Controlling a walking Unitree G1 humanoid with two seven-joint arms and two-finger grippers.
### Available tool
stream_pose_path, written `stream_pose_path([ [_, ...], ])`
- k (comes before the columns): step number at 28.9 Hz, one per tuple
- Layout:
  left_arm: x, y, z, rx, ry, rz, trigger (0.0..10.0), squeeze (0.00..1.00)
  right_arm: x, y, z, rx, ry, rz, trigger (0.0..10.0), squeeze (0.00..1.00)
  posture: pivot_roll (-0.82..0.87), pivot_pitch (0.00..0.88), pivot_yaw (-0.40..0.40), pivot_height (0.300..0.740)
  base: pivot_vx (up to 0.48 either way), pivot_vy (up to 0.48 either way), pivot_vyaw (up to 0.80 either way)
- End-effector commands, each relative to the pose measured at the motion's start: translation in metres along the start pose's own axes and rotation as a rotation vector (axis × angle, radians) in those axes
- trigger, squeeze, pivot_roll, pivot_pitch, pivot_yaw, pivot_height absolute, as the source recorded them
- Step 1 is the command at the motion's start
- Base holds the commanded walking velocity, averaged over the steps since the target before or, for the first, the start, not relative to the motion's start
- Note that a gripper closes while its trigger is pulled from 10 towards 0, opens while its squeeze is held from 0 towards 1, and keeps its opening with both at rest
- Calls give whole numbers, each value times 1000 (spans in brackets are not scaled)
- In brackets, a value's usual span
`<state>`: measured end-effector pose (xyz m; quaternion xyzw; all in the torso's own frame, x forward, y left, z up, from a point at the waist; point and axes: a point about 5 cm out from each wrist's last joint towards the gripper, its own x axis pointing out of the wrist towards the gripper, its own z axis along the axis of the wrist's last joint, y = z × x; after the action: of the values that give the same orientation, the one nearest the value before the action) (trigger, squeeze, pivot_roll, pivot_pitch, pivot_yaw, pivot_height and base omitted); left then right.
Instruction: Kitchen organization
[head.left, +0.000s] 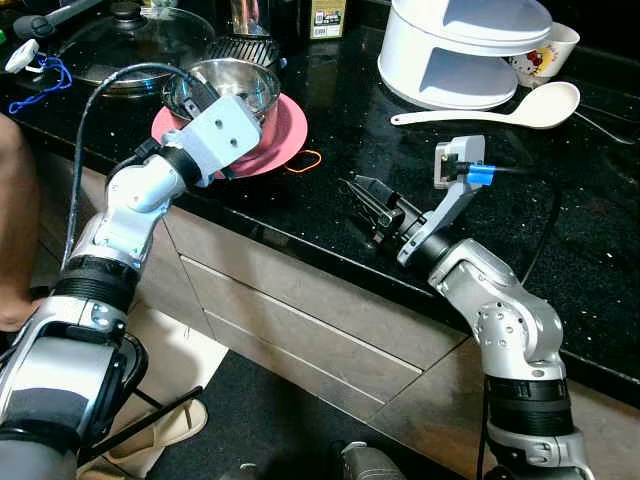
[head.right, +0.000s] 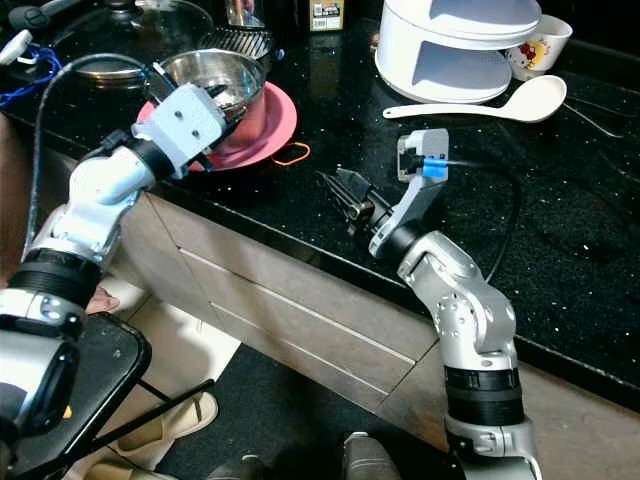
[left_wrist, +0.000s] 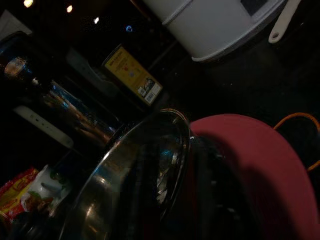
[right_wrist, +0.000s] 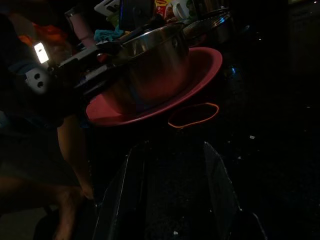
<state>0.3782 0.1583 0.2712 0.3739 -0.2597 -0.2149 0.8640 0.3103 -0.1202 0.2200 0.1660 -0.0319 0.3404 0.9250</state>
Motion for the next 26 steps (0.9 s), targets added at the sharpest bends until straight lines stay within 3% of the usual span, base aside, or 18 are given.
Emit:
stream_pose_path([
  [1, 4, -3, 7, 12, -34, -25, 0, 0, 1, 4, 2, 2, -8, 19, 10000, 0, -120, 152, -59, 732, 0, 0, 0],
  [18, 6, 1, 16, 40, -69, -25, 0, 0, 4, 6, -1, 7, -6, 32, 10000, 0, -114, 132, -60, 732, 0, 0, 0],
  [26, 9, 33, 57, 106, -204, 51, 0, 0, 8, 6, 0, 20, -29, 39, 10000, 0, -100, 110, -53, 732, 0, 0, 0],
])
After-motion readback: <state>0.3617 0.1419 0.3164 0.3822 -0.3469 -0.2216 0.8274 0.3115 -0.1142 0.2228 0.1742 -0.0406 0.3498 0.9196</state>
